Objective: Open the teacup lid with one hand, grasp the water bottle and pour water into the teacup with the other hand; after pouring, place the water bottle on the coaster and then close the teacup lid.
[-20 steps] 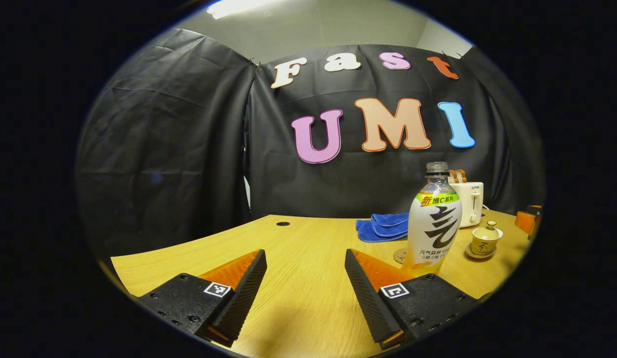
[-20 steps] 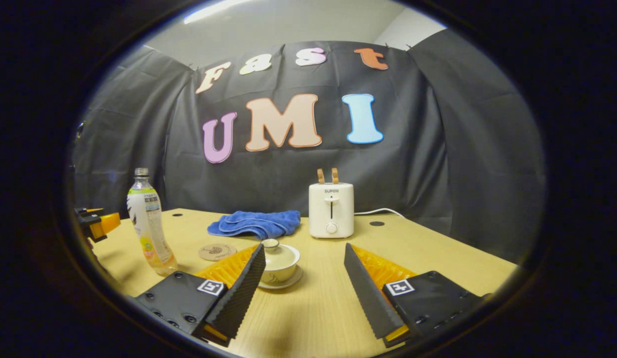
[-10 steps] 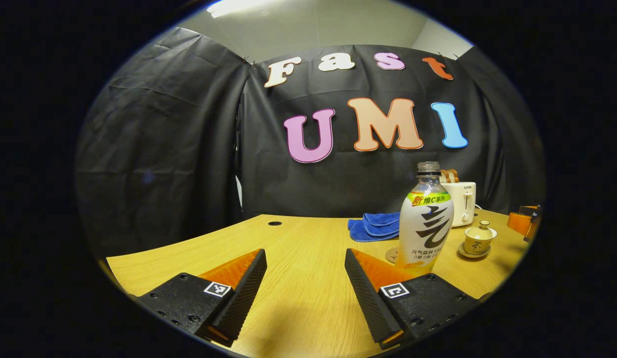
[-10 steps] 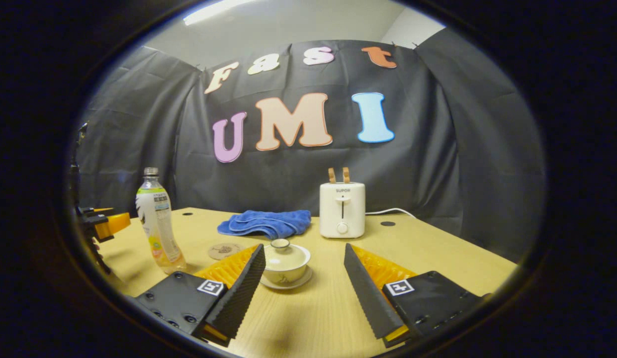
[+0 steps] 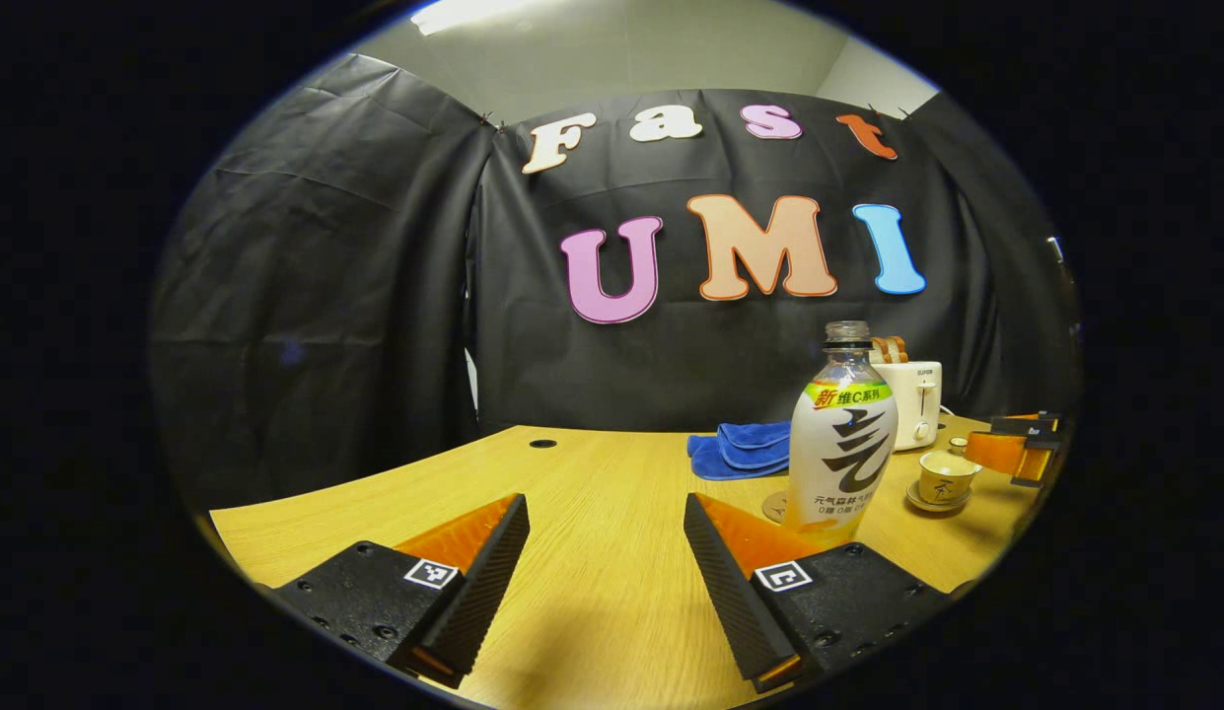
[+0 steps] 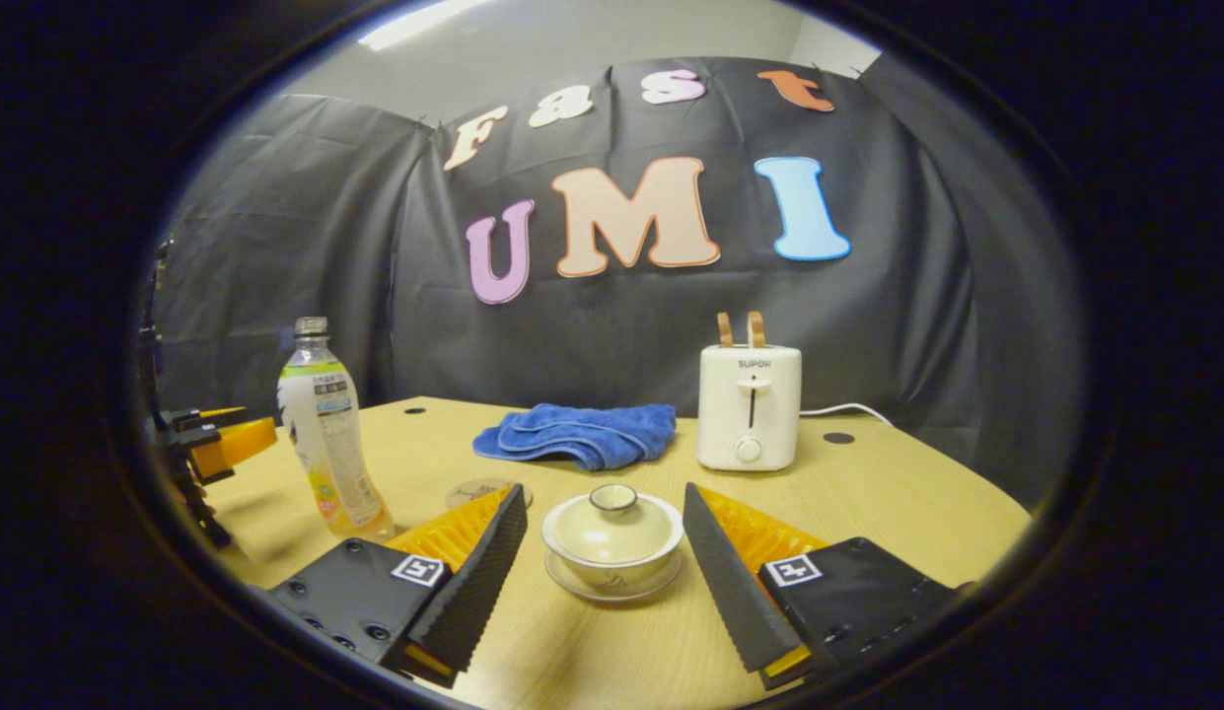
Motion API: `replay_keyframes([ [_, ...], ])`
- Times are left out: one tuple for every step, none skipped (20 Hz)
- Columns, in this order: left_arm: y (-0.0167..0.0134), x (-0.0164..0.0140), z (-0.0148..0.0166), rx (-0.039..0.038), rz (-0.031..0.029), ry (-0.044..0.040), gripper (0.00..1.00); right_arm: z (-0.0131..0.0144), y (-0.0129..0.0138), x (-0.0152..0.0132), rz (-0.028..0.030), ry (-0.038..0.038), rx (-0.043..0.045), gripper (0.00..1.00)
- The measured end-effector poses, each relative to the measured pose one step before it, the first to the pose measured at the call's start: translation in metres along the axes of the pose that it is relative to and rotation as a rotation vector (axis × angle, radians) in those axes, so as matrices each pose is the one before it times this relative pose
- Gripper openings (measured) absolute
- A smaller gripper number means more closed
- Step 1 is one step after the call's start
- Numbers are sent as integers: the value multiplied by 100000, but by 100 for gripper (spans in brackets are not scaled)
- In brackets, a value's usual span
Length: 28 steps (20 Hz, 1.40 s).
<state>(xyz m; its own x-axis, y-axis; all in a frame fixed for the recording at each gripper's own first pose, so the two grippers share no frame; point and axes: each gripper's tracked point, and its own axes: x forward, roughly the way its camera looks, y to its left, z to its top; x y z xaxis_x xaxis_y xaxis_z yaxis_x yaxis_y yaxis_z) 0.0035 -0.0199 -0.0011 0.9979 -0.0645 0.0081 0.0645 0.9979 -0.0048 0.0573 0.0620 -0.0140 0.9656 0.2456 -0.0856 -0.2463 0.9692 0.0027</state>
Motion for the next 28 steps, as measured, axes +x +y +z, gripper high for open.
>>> replay_keyframes([
  [25, -34, -31, -42, 0, 28, 93, -97, -63, 668, -268, 1159, -259, 99],
  [-10, 64, 14, 40, -7, 70, 93, -176, 14, 755, -55, 1382, -126, 100],
  [-3, 41, -24, -53, 3, -19, 93, -205, -146, 624, -488, 1668, 37, 97],
  [0, -4, 39, 15, -20, -46, 93, -186, -12, 404, -168, 1249, -94, 97],
  [2, 45, -65, 35, -13, 100, 93, -40, -52, 433, -447, 554, -74, 97],
  [-8, -17, 68, -5, -28, -89, 93, 196, -88, 190, -443, -4, 44, 93],
  [-18, -22, -9, 9, -25, -18, 93, 247, 4, 326, -496, 14, -324, 89],
  [-40, 22, 14, 47, -9, 38, 93, -81, -109, 244, -218, 93, 64, 85],
  [53, -27, -76, -45, -4, -89, 93, -220, -4, 278, -450, 665, -72, 81],
  [1, 9, 56, 23, -3, 58, 93, -332, -78, 262, -204, 1404, -108, 77],
  [-30, 10, -23, -23, -7, -19, 93, -30, 234, 328, 1168, 796, -114, 73],
  [30, 18, -24, -30, -4, -43, 93, 52, 259, 61, 973, 110, -373, 69],
  [21, 45, 11, 20, -2, 68, 93, 122, 231, 4, 549, -196, -432, 65],
  [-22, -59, -17, -54, -3, -30, 93, 129, 67, -15, 269, -715, -724, 60],
  [8, 20, 11, -1, 5, 30, 93, 204, 35, 52, -381, -412, -679, 55],
  [-41, -8, -49, 0, -12, 14, 93, -200, -127, 31, -553, -165, -585, 51],
  [-3, 11, 53, -6, 2, -50, 93, 21, 15, 13, -93, -190, -408, 46],
  [31, 30, -41, 20, -9, 20, 93, 27, -270, -388, -582, -476, 283, 41],
  [-2, -52, -26, -5, -20, -6, 93, -73, -78, 89, -175, 76, 1114, 37],
  [18, 44, 30, -23, -9, -52, 93, 194, 24, 24, 543, -643, 1192, 33],
  [24, 41, 32, 33, 1, 38, 93, 150, -70, -3, 79, -917, 1301, 34],
  [6, -60, -37, -24, -10, -39, 93, 212, -271, 69, -332, -1262, 873, 34],
  [-31, 87, 47, 0, -2, -7, 93, 249, -84, -192, -312, -1308, 309, 34],
  [-38, -12, -67, -30, -169, 25, 93, 199, 79, -207, 239, -1160, -449, 34],
  [-102, -72, 48, -63, -526, -91, 93, 47, 248, -150, 278, -940, -1067, 34],
  [-152, 99, 40, -6, -671, -21, 93, 99, 73, -263, -51, -805, -625, 34],
  [-182, 21, 37, -6, -729, -14, 93, 108, -72, -379, -291, -873, 96, 34],
  [-194, 26, -46, -73, -977, -100, 93, 60, -100, -426, -246, -498, 688, 34],
])
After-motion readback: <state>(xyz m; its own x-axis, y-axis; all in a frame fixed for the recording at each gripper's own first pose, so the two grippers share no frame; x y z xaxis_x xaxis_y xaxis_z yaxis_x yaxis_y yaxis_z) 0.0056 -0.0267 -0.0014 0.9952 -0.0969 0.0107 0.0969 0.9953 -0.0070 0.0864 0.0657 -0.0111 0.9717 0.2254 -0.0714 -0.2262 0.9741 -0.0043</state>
